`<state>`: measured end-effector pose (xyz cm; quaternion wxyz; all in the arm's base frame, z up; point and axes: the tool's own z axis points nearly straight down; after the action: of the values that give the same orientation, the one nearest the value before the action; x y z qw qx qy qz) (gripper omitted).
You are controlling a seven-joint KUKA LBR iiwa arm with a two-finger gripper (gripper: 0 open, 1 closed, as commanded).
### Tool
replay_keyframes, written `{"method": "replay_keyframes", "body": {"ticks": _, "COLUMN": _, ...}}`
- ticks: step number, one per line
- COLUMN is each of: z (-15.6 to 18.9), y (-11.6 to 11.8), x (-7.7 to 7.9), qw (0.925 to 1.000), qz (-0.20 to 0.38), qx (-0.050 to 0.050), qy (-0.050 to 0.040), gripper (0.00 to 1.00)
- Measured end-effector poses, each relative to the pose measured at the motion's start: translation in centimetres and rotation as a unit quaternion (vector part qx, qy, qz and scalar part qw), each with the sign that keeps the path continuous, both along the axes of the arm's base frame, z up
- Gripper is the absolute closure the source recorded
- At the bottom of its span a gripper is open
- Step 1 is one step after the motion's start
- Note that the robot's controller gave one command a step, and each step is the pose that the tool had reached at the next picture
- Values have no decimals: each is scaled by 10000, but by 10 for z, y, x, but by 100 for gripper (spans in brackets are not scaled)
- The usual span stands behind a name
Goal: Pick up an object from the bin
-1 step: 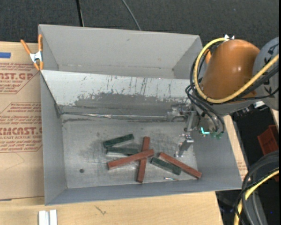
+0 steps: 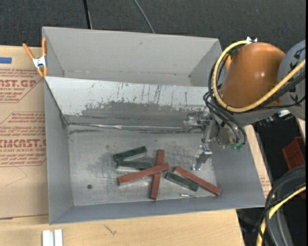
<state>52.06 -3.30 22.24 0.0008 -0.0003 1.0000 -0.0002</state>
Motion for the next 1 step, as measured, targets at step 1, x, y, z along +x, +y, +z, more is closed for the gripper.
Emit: {"method": "replay_keyframes", "body": {"ticks": 1, "z": -130, "y": 0, "x": -4, "qw": 10000, "qz": -77, "qx": 0, "qy": -2, "gripper": 100}}
